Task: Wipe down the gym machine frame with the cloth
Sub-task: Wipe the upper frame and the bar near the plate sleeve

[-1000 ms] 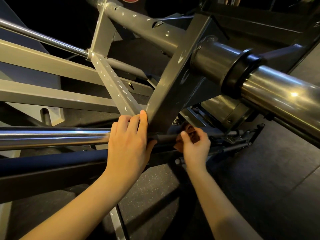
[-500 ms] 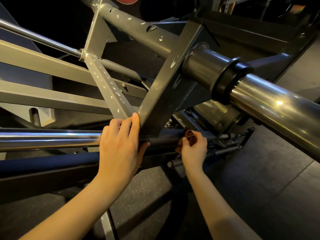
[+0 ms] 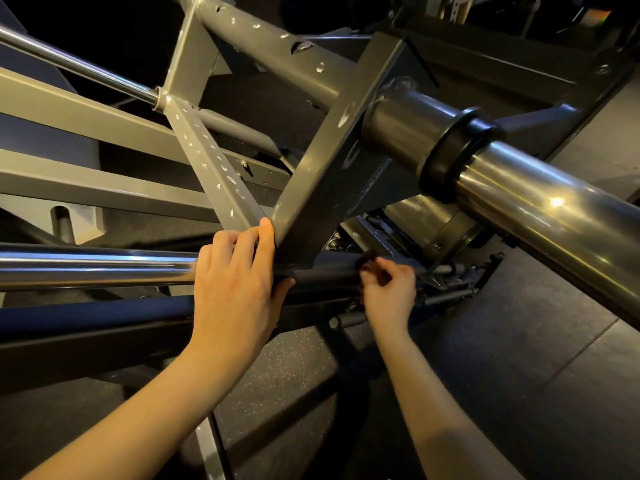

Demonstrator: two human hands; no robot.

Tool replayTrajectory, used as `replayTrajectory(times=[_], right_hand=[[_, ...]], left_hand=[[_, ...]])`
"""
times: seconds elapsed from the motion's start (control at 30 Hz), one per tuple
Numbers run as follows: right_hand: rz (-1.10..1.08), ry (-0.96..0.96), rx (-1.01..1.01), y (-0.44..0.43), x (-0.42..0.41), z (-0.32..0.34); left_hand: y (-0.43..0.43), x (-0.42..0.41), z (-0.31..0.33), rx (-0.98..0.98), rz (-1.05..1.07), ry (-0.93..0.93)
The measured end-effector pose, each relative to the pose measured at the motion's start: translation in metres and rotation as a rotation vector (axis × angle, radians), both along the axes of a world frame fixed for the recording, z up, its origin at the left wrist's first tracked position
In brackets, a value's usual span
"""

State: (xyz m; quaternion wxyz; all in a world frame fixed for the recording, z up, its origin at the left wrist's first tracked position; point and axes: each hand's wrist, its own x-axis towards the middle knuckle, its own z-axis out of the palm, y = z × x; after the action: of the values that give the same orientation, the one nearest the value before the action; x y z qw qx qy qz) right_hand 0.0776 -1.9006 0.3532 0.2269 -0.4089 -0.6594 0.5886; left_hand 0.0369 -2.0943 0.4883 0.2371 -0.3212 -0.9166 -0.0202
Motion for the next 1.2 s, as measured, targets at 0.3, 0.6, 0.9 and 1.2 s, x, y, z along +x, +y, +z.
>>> replayTrajectory(times=[0.3, 0.6, 0.9, 1.2], right_hand=[[-0.007, -0.108, 0.078, 0.035, -0.009, -0.018], [0.137, -0.06, 0.157, 0.016, 0.005, -0.017], [0.021, -0.106, -0.192, 0.052, -0.001, -0.025], [0.011, -0.076, 0.024, 0.017, -0.003, -0.013]], left_hand=[[0.0, 0.0, -0.002, 0.016, 0.013, -0.02], [0.002, 0.002, -0.004, 0.041, 0.032, -0.03], [0.002, 0.001, -0.004, 0.032, 0.03, -0.037], [0.001, 0.002, -0.004, 0.031, 0.036, -0.038]])
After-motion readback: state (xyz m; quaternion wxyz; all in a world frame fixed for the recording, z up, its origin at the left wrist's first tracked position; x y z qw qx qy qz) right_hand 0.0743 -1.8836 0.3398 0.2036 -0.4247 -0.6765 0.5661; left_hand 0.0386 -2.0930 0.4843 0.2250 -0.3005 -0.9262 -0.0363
